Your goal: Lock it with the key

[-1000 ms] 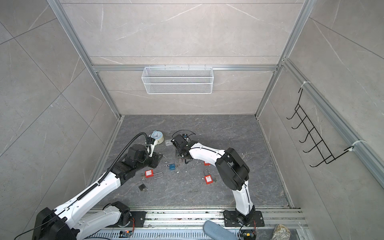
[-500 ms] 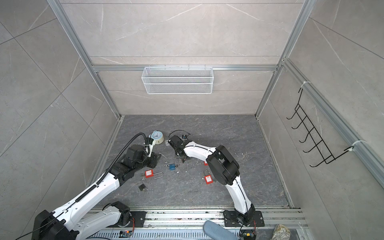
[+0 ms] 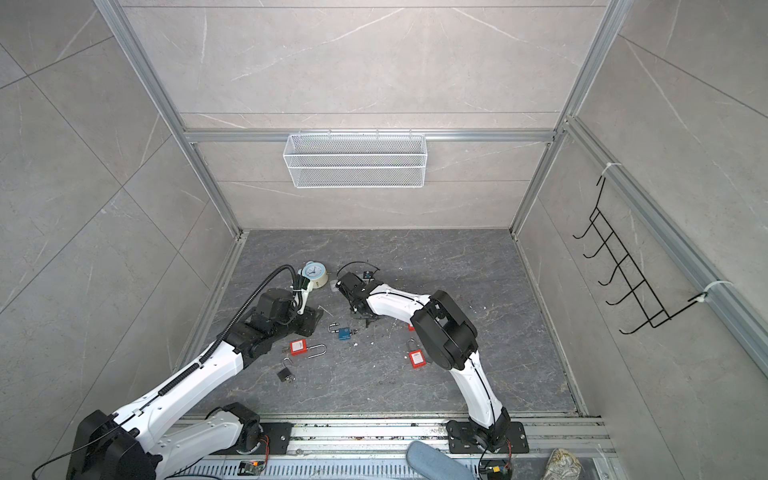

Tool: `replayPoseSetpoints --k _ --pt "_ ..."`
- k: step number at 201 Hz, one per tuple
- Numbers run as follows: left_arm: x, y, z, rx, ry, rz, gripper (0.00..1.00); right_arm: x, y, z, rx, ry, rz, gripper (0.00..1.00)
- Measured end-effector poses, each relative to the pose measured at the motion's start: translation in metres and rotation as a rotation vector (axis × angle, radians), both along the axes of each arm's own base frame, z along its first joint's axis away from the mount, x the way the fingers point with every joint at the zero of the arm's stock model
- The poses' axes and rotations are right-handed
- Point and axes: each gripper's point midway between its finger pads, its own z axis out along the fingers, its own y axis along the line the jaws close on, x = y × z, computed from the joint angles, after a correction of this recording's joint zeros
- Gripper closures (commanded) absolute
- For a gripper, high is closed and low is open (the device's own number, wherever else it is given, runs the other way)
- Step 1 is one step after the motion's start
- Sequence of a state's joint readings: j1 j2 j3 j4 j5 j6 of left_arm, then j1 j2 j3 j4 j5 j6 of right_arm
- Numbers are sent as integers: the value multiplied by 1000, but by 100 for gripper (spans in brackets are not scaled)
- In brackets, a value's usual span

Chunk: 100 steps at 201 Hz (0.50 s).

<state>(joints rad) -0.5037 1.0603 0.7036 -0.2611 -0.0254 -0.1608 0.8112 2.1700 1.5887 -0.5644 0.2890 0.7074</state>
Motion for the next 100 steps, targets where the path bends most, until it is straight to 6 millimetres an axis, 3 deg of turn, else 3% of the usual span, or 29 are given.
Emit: replayPoseSetpoints --k 34,78,100 --pt "1 0 1 14 -10 -15 55 -7 -8 27 -32 -52 133 67" --pt "0 -13 16 28 -82 -138 55 -28 -25 115 -45 -285 456 71" --pt "-9 -27 30 11 -142 -267 56 -47 -30 147 -49 -380 636 71"
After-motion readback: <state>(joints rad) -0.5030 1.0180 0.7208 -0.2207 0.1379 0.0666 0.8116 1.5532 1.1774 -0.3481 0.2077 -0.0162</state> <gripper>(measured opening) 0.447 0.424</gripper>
